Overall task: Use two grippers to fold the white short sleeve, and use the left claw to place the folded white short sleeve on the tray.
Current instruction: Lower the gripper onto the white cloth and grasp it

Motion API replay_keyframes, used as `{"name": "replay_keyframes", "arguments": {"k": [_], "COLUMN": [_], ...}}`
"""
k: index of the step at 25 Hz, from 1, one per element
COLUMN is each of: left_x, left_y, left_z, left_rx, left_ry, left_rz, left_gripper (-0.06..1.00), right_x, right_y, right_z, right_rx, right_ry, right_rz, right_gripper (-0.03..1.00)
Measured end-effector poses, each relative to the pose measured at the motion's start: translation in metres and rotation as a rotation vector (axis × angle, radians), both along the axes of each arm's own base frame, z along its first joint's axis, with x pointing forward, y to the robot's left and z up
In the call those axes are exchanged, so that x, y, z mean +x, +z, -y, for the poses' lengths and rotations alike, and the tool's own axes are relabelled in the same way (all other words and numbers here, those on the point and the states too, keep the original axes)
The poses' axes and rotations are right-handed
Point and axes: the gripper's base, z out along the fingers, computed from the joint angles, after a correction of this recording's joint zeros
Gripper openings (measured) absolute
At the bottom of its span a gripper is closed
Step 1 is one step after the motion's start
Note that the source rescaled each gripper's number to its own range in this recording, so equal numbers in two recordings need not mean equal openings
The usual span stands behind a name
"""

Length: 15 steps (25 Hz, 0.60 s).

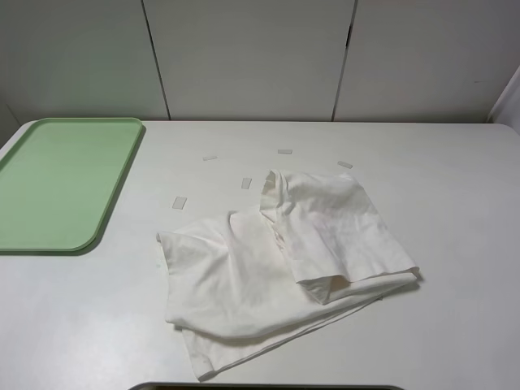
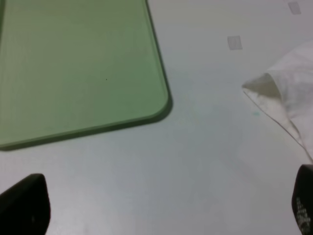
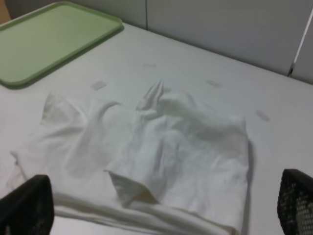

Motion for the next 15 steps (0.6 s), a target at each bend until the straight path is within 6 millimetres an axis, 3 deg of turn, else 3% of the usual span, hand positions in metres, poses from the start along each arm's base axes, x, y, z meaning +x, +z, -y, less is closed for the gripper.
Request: {"name": "replay_keyframes", "arguments": {"k": [5, 15], "left_x": [0.000, 0.000], "left_y": [0.000, 0.000], "left_z": [0.000, 0.000], "left_rx": [0.000, 0.002], "left_ry": [0.000, 0.002], "left_rz": [0.000, 0.000], "left_gripper": [1.00, 1.00], "right_x": [0.000, 0.000], "right_y": [-0.012, -0.013], "right_z": [-0.001, -0.001], "right_rx": [-0.048, -0.046], "right_ry": [0.011, -0.023], "right_rz": [-0.085, -0.092], "right_gripper": [1.00, 1.00]}}
